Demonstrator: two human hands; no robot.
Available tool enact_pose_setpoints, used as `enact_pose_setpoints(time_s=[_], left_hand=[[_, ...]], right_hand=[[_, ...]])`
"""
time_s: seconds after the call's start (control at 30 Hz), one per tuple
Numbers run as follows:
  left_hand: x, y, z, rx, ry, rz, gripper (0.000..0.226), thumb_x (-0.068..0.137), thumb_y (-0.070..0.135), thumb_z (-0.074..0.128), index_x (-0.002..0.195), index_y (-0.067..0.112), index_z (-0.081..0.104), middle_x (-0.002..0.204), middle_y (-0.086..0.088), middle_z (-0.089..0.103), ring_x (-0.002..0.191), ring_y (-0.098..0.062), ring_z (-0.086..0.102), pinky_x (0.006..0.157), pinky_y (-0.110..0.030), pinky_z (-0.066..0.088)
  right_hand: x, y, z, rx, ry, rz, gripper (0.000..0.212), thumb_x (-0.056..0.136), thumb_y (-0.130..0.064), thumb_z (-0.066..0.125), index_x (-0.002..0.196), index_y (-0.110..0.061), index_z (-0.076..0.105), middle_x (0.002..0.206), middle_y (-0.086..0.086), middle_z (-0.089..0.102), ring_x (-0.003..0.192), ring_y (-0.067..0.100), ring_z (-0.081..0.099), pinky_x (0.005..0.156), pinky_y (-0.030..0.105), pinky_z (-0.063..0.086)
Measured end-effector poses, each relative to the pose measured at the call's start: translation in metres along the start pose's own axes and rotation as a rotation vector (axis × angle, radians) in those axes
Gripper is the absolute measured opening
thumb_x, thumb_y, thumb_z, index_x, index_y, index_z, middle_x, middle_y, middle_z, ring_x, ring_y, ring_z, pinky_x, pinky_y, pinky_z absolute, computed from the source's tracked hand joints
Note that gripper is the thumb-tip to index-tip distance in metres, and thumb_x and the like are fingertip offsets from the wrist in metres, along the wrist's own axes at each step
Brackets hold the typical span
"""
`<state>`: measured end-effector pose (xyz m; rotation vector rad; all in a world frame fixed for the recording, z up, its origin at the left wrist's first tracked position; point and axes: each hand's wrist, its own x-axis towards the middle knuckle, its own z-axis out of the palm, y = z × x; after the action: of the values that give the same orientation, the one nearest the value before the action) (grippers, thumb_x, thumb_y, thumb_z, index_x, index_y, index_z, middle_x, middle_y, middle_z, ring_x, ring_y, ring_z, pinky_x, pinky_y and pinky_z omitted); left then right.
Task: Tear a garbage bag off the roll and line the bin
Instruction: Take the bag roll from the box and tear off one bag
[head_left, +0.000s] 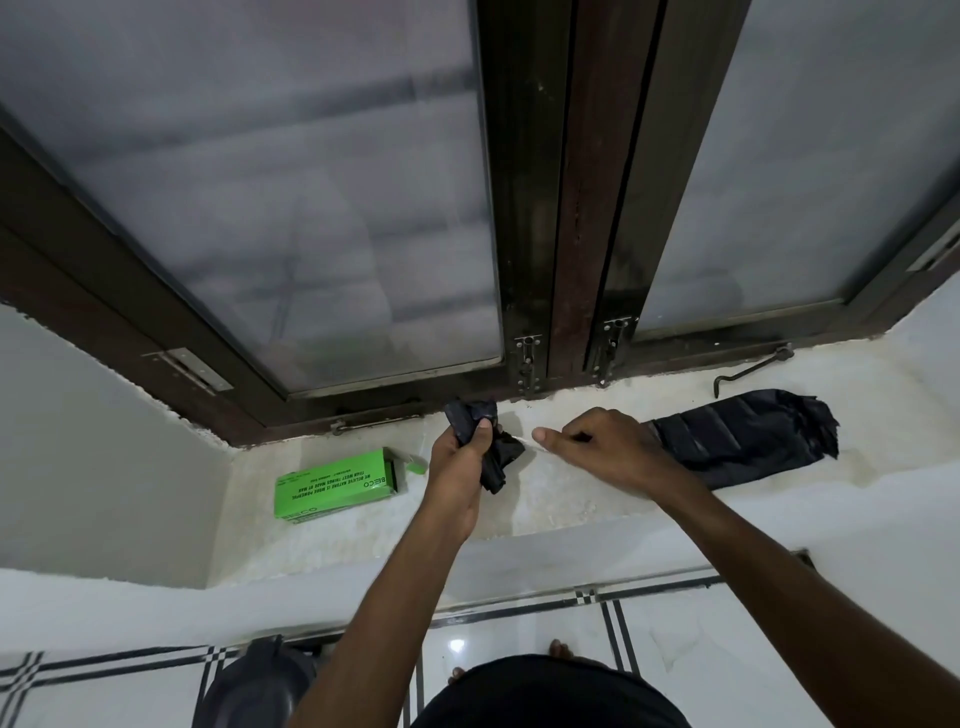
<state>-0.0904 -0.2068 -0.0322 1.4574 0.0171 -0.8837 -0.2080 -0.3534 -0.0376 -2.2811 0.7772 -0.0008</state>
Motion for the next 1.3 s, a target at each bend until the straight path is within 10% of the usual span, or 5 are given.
enact_pose_setpoints(time_s=[0.3, 0.53, 1.03, 1.3], left_hand=[[-0.01, -0.003, 0.011, 0.373, -0.119, 0.038, 0.009, 0.101, 0.024, 0.054, 0.105, 0.025, 0.062, 0.092, 0.005, 0.069, 0.085, -0.012, 0.065, 0.07, -0.024, 0.051], [-0.017, -0.006, 0.03, 0.252, -0.091, 0.123, 0.023, 0.099, 0.009, 0.054, 0.117, 0.018, 0.065, 0.094, 0.0, 0.07, 0.081, -0.014, 0.066, 0.057, -0.014, 0.05], [-0.029, -0.026, 0.03, 0.252, -0.033, 0.108, 0.022, 0.099, 0.011, 0.054, 0.106, 0.031, 0.063, 0.1, 0.0, 0.071, 0.083, -0.012, 0.063, 0.067, -0.022, 0.047], [-0.016, 0.019, -0.007, 0.177, 0.115, 0.226, 0.006, 0.099, 0.011, 0.054, 0.103, 0.013, 0.059, 0.073, 0.002, 0.058, 0.064, -0.011, 0.053, 0.049, -0.022, 0.04]], right_hand=[[0.011, -0.001, 0.009, 0.27, 0.35, 0.109, 0.055, 0.083, -0.033, 0.072, 0.051, -0.017, 0.03, 0.049, 0.001, 0.027, 0.048, 0.014, 0.028, 0.052, 0.028, 0.024], [0.012, 0.002, 0.028, -0.222, 0.355, -0.146, 0.025, 0.06, 0.008, 0.073, 0.053, -0.007, 0.054, 0.056, 0.007, 0.048, 0.046, 0.027, 0.047, 0.047, 0.025, 0.027], [0.013, 0.012, 0.038, -0.463, 0.265, -0.329, 0.029, 0.046, 0.007, 0.081, 0.063, -0.006, 0.061, 0.064, 0.009, 0.055, 0.043, 0.027, 0.054, 0.036, 0.023, 0.04], [0.021, 0.055, 0.005, -0.439, 0.335, -0.069, 0.012, 0.062, 0.006, 0.071, 0.063, -0.003, 0.063, 0.07, 0.016, 0.062, 0.053, 0.035, 0.063, 0.048, 0.033, 0.051]])
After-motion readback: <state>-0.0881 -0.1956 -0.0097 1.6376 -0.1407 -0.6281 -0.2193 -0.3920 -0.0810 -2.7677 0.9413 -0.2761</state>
